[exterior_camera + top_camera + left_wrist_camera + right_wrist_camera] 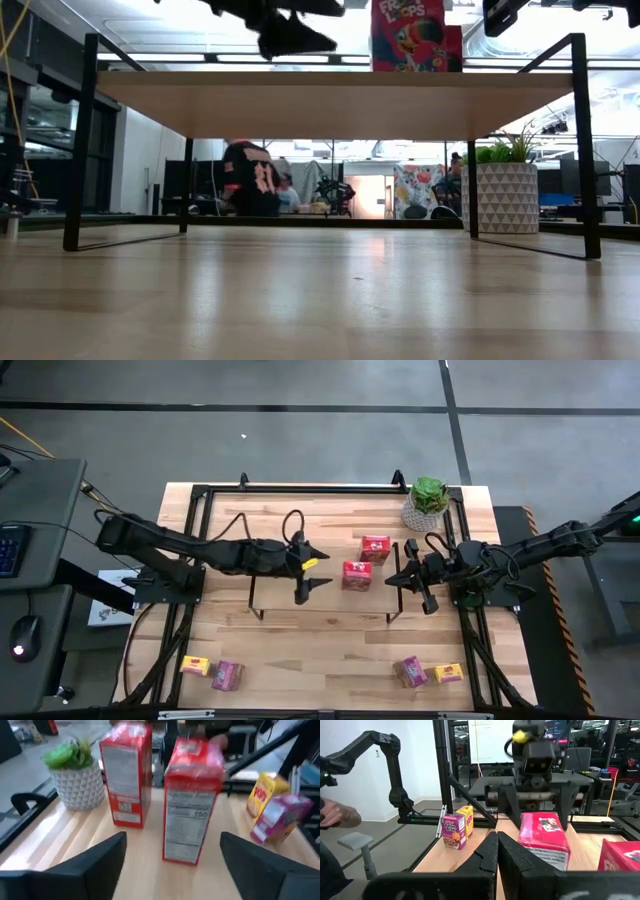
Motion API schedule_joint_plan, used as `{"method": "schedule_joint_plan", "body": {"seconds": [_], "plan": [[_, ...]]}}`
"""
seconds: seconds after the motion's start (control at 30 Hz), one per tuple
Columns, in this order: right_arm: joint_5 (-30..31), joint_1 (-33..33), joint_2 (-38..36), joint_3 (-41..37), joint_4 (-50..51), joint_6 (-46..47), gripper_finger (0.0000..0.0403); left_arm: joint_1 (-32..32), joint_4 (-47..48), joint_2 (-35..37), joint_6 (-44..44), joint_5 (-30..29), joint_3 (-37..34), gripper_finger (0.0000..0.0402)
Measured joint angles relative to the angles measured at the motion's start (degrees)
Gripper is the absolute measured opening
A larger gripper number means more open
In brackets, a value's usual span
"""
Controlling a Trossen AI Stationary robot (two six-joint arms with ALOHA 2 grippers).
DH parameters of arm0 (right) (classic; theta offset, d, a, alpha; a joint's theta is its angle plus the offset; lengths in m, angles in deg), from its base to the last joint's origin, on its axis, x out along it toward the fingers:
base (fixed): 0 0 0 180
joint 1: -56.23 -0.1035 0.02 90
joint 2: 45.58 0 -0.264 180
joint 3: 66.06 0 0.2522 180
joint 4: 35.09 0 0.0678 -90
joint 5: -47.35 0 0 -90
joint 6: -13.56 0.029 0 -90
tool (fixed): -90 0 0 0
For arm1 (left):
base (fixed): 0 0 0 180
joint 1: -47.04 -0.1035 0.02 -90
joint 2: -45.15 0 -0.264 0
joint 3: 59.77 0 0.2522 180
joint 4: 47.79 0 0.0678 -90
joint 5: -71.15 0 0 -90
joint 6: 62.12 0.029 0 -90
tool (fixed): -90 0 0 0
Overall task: Stack cereal on shelf
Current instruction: Put the red cereal box on the shelf aligned with the red cereal box
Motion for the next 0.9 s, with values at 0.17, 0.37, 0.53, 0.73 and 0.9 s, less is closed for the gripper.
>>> {"method": "schedule_joint_plan", "body": {"seconds": [0.17, 0.37, 0.53, 0.73, 0.9], "plan": [[-0.02, 0.02, 0.02, 0.00, 0.57, 0.09, 0.0000, 0.27, -3.65, -4.32, 0.05, -4.45, -0.03, 0.0165], [-0.04, 0.00, 0.02, 0.00, 1.15, 0.13, 0.0000, -0.05, -6.66, -6.90, -0.10, -5.95, -0.03, 0.0014], [-0.02, 0.00, 0.02, 0.00, 1.40, 0.13, 0.0000, 0.39, -7.62, -6.66, -1.08, -4.02, -0.02, 0.0004], [-0.02, 0.00, 0.02, 0.00, 1.45, 0.59, 0.0000, 0.55, -5.88, -6.61, -4.11, 0.50, -0.01, 0.0001], [-0.02, 0.02, 0.02, 0.00, 1.46, 1.05, 0.0000, 0.49, -5.93, -6.94, -4.98, 0.50, -0.01, 0.0000]]}}
